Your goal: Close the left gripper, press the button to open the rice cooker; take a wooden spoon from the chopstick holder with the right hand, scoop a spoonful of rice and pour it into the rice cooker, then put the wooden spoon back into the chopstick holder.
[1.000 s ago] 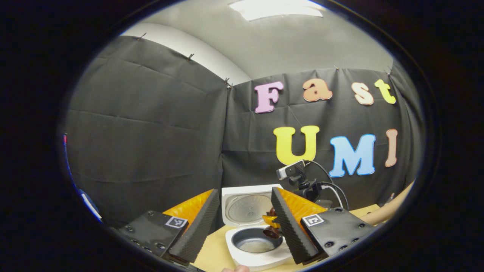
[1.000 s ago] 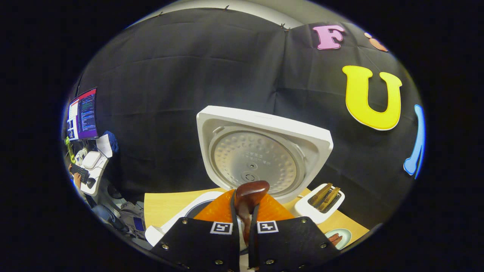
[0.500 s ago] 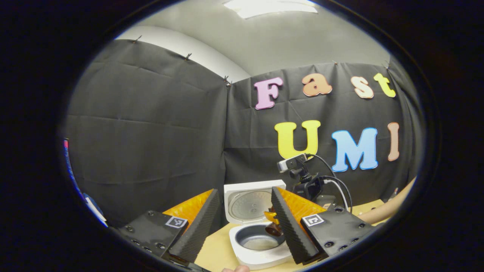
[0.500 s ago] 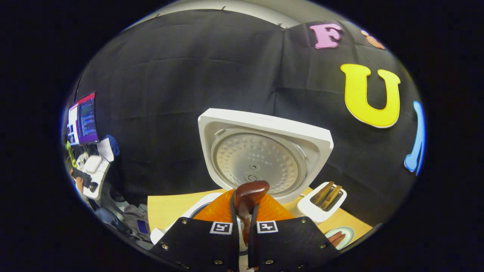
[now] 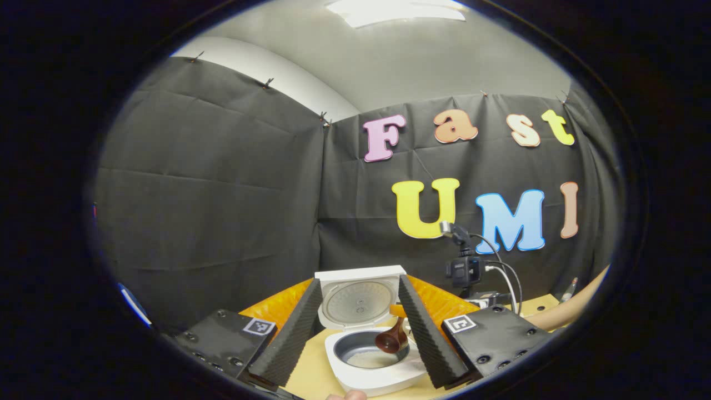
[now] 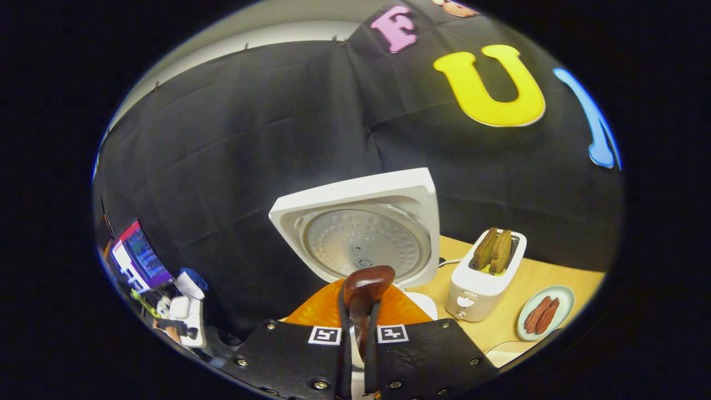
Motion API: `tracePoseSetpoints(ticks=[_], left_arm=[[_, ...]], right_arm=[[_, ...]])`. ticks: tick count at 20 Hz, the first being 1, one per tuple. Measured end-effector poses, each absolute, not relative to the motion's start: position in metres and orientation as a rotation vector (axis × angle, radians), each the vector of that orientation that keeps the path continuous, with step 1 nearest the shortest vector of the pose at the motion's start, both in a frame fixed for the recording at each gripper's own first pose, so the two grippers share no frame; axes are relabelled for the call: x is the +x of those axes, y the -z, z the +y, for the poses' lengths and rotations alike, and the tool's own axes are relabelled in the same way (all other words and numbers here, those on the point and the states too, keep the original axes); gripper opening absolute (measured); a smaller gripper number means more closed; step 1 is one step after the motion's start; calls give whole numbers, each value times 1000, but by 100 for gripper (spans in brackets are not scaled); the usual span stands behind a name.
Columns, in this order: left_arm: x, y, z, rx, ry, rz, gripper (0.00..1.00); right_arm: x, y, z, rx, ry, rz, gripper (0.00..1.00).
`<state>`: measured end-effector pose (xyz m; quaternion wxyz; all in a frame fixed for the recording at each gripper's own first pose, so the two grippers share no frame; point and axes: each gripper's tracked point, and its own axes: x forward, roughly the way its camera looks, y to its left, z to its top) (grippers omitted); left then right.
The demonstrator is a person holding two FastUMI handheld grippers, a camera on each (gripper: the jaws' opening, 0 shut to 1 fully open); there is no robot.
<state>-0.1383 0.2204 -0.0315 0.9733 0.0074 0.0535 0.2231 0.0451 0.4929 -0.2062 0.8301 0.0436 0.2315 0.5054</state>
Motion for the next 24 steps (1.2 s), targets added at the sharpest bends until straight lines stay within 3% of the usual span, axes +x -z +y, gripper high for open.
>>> tracePoseSetpoints(ticks=[4, 6, 8, 9, 11, 13, 15, 16, 23, 24], left_arm=[[-120, 32, 208, 18, -400, 111, 89], [-110, 35, 200, 21, -368, 113, 95], [-99, 38, 191, 24, -334, 116, 94], [-92, 38, 186, 24, -315, 113, 89], [-82, 35, 176, 23, -282, 101, 99], [-72, 36, 168, 19, -251, 95, 99], [-62, 38, 161, 12, -221, 95, 89], [-56, 38, 157, 5, -205, 94, 94], [-26, 46, 133, -60, -97, 64, 95], [-23, 47, 129, -62, -85, 66, 99]], right_arm=[[63, 185, 460, 285, -1025, 536, 10], [73, 177, 439, 322, -996, 527, 9], [80, 169, 420, 363, -970, 520, 9], [84, 163, 410, 390, -956, 518, 9], [90, 153, 390, 451, -925, 510, 9], [97, 143, 367, 500, -886, 497, 9], [101, 134, 342, 539, -846, 478, 9], [103, 131, 328, 554, -824, 466, 9], [115, 120, 213, 568, -627, 378, 9], [116, 119, 200, 565, -602, 367, 10]])
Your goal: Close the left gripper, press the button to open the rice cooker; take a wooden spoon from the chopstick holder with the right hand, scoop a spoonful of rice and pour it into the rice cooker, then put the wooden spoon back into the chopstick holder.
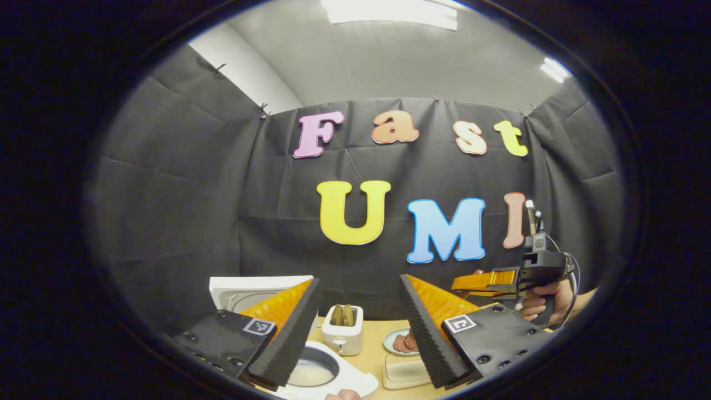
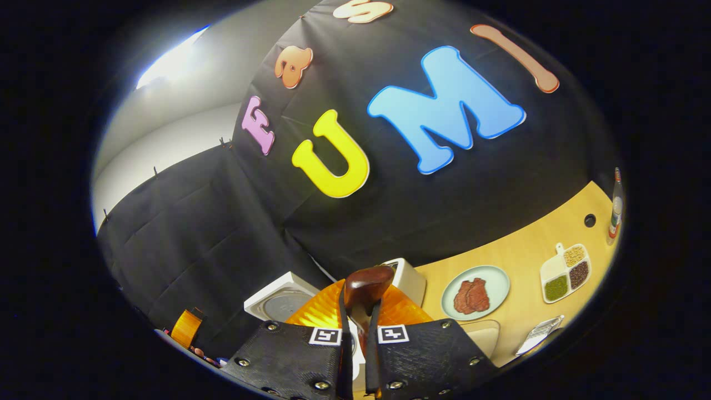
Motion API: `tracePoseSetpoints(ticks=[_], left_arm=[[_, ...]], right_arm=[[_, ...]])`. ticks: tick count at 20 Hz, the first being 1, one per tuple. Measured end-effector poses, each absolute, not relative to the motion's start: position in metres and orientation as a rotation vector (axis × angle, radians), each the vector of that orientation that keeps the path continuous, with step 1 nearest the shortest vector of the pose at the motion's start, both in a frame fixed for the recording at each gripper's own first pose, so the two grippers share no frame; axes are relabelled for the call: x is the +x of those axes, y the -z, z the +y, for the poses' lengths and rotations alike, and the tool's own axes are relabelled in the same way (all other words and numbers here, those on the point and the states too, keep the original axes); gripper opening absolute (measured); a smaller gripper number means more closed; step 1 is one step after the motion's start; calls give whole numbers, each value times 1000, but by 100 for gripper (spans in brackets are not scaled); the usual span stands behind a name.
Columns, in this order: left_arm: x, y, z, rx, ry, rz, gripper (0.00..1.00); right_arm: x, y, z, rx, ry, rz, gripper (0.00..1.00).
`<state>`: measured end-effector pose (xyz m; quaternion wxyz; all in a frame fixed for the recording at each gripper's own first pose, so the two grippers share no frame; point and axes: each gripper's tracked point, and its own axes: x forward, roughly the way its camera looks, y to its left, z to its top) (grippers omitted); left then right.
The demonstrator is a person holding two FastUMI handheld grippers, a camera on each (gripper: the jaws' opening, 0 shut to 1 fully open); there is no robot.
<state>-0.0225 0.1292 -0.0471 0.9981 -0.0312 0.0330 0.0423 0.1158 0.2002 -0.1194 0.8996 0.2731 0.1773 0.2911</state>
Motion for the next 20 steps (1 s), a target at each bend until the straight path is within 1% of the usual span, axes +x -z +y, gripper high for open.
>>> tracePoseSetpoints(ticks=[1, 6, 9, 10, 15, 20], left_arm=[[-19, 51, 124, -66, -71, 72, 94], [-7, 59, 108, -53, -31, 94, 99], [-1, 65, 99, -63, -4, 108, 89], [0, 68, 96, -72, 3, 116, 89], [6, 67, 98, -140, 7, 117, 99], [8, 67, 102, -94, 0, 125, 99]], right_arm=[[117, 120, 187, 563, -580, 356, 10], [115, 132, 132, 567, -467, 341, 10], [115, 139, 104, 549, -403, 330, 9], [114, 142, 96, 537, -384, 325, 9], [112, 168, 56, 486, -275, 337, 10], [112, 193, 30, 471, -209, 363, 9]])
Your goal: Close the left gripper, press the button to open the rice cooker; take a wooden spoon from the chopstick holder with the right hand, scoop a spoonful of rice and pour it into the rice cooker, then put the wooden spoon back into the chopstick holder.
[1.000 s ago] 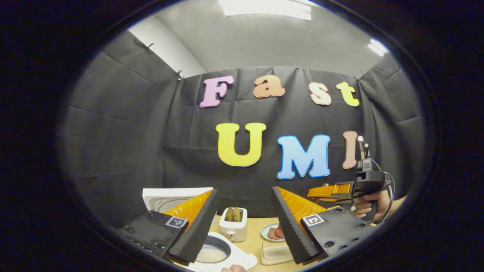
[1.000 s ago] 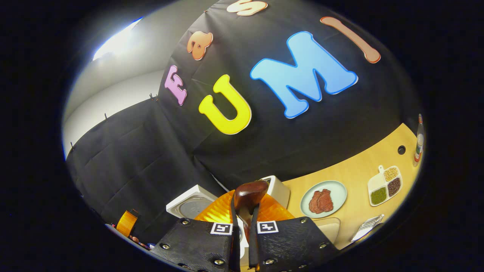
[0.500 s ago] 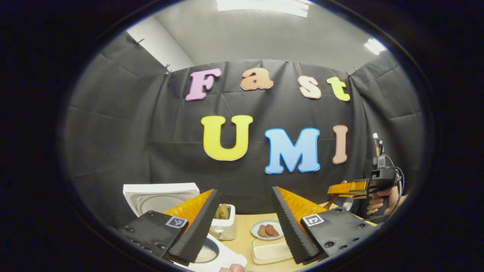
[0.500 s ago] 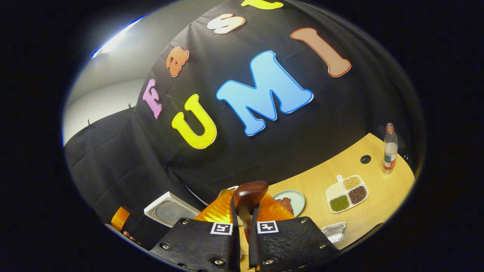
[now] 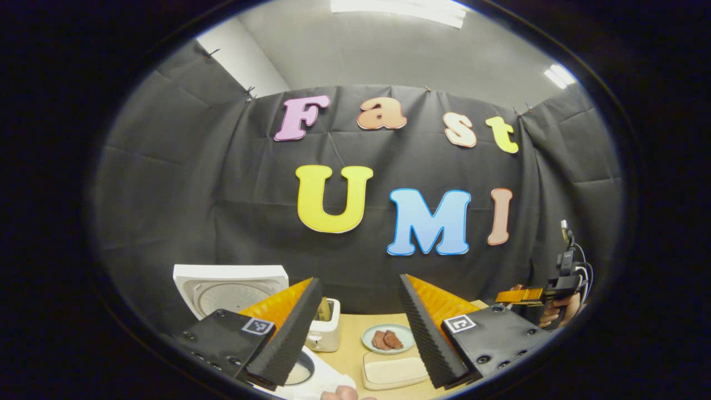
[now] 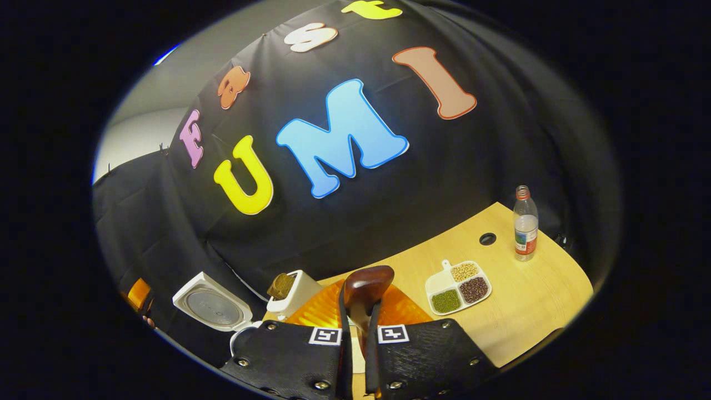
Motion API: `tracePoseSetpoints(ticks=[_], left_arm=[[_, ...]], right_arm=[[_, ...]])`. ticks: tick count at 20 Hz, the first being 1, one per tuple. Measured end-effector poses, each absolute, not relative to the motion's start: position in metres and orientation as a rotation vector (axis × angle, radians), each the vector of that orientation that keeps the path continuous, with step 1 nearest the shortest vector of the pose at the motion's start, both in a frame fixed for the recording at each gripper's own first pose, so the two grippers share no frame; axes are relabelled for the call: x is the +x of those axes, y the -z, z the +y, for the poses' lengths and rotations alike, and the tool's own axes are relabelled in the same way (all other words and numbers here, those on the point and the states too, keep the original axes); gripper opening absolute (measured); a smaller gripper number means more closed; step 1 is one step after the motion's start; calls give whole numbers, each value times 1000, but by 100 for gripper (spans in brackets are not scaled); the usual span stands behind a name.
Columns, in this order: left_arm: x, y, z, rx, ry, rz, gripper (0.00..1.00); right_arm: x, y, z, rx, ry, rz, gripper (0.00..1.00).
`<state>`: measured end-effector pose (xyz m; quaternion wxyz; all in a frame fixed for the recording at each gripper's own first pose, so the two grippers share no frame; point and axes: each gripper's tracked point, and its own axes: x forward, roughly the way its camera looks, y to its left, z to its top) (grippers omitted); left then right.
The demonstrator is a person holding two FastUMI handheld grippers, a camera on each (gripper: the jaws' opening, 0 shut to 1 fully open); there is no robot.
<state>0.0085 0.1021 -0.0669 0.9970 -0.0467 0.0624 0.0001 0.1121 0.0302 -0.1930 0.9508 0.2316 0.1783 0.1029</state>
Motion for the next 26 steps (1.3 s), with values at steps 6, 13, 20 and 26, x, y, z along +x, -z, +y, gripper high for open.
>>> tracePoseSetpoints(ticks=[6, 13, 20, 26], left_arm=[[3, 71, 99, -62, -17, 142, 99], [-8, 72, 107, -10, -60, 158, 95], [-14, 70, 110, 21, -85, 164, 91], [-21, 73, 123, 27, -120, 176, 96]], right_arm=[[112, 240, -2, 398, -81, 426, 10], [117, 293, -10, 390, -13, 502, 9], [127, 338, -2, 358, 40, 539, 10], [132, 356, -1, 347, 63, 533, 9]])
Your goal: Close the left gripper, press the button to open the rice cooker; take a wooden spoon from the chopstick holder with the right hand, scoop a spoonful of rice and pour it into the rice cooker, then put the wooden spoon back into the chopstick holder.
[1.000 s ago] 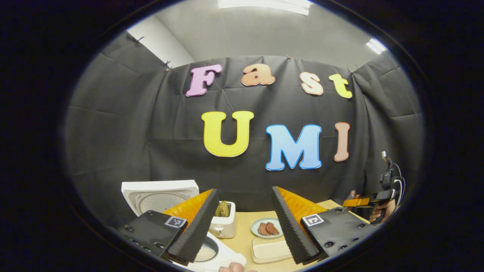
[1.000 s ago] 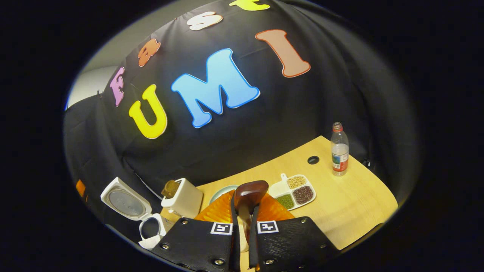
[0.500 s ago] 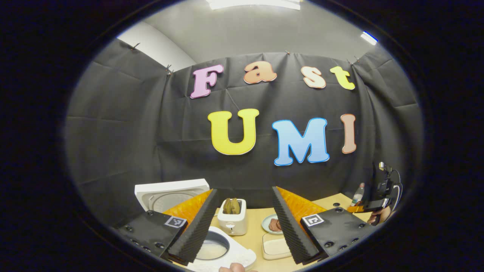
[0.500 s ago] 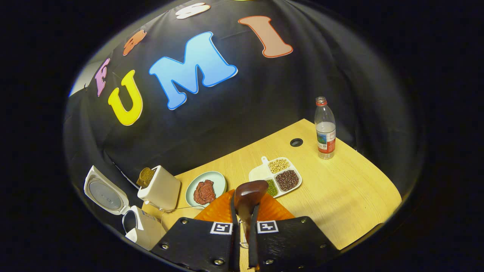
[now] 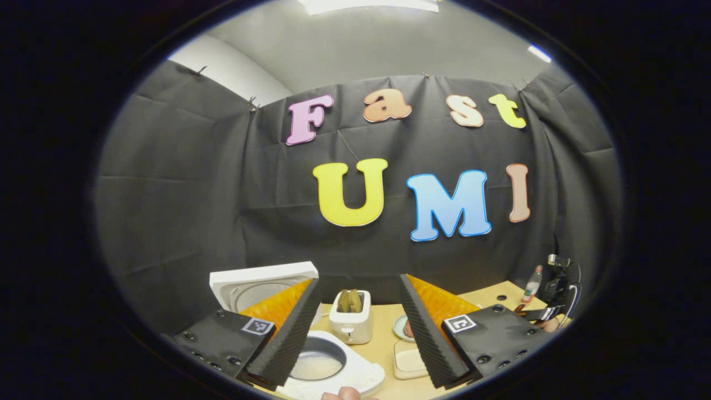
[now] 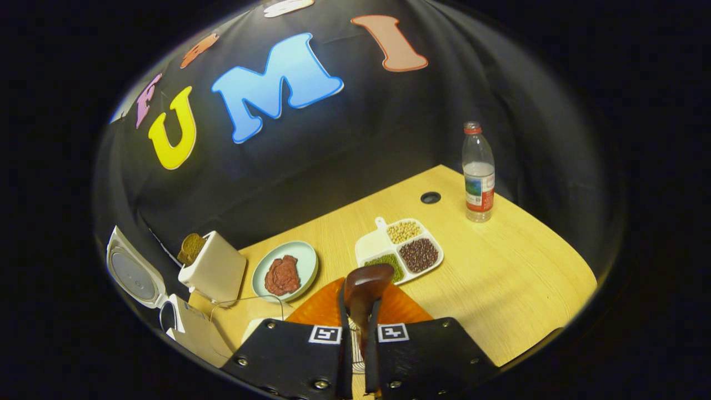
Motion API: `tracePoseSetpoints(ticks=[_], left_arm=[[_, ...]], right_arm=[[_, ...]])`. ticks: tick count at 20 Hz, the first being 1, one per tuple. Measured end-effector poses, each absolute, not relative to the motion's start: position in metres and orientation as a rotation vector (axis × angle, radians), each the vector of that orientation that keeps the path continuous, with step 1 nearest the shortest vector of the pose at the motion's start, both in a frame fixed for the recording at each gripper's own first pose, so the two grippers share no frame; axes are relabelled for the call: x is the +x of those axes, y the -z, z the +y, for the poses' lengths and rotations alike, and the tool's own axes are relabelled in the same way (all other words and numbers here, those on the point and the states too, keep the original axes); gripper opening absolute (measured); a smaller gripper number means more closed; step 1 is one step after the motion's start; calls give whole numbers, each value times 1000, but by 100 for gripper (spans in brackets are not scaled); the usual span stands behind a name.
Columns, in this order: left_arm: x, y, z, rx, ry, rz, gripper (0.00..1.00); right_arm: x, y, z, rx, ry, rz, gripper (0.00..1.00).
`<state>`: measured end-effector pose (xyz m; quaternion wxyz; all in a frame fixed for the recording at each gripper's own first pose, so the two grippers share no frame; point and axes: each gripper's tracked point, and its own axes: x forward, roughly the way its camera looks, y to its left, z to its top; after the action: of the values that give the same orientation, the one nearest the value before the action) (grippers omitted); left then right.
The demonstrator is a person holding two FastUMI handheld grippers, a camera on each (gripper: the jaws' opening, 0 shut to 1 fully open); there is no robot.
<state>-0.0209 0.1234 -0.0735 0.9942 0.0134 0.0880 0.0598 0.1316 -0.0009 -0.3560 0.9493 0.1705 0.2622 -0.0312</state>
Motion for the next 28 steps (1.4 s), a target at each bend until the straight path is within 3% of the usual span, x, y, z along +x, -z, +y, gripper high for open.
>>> tracePoseSetpoints(ticks=[3, 5, 7, 8, 9, 10, 11, 19, 21, 22, 23, 24, 25, 28], left_arm=[[-20, 77, 127, 10, -128, 181, 95], [-18, 76, 127, -6, -132, 179, 95], [-15, 78, 127, -13, -124, 179, 95], [-11, 79, 127, -12, -121, 179, 95], [-8, 80, 126, -13, -118, 177, 95], [-4, 81, 125, -16, -114, 175, 95], [-1, 80, 125, -22, -113, 173, 95], [39, 70, 174, -13, -187, 145, 91], [54, 63, 203, -22, -239, 124, 92], [60, 64, 219, -26, -267, 128, 99], [67, 63, 235, -24, -294, 130, 99], [74, 62, 250, -23, -312, 125, 92], [82, 61, 261, -25, -317, 122, 99], [104, 70, 294, -21, -339, 144, 99]], right_arm=[[130, 356, -4, 351, 88, 539, 11], [121, 349, -10, 342, 98, 546, 22], [123, 331, -19, 296, 97, 497, 45], [121, 314, -23, 261, 97, 465, 67], [122, 299, -29, 224, 101, 431, 74], [122, 285, -33, 191, 104, 403, 89], [121, 267, -35, 169, 105, 371, 93], [113, 160, -9, 170, 5, 206, 95], [110, 147, -1, 178, -20, 189, 95], [110, 143, 1, 178, -32, 182, 95], [109, 140, 3, 174, -40, 178, 95], [109, 138, 3, 168, -48, 178, 95], [108, 137, 5, 167, -53, 179, 95], [108, 140, 6, 175, -55, 188, 95]])
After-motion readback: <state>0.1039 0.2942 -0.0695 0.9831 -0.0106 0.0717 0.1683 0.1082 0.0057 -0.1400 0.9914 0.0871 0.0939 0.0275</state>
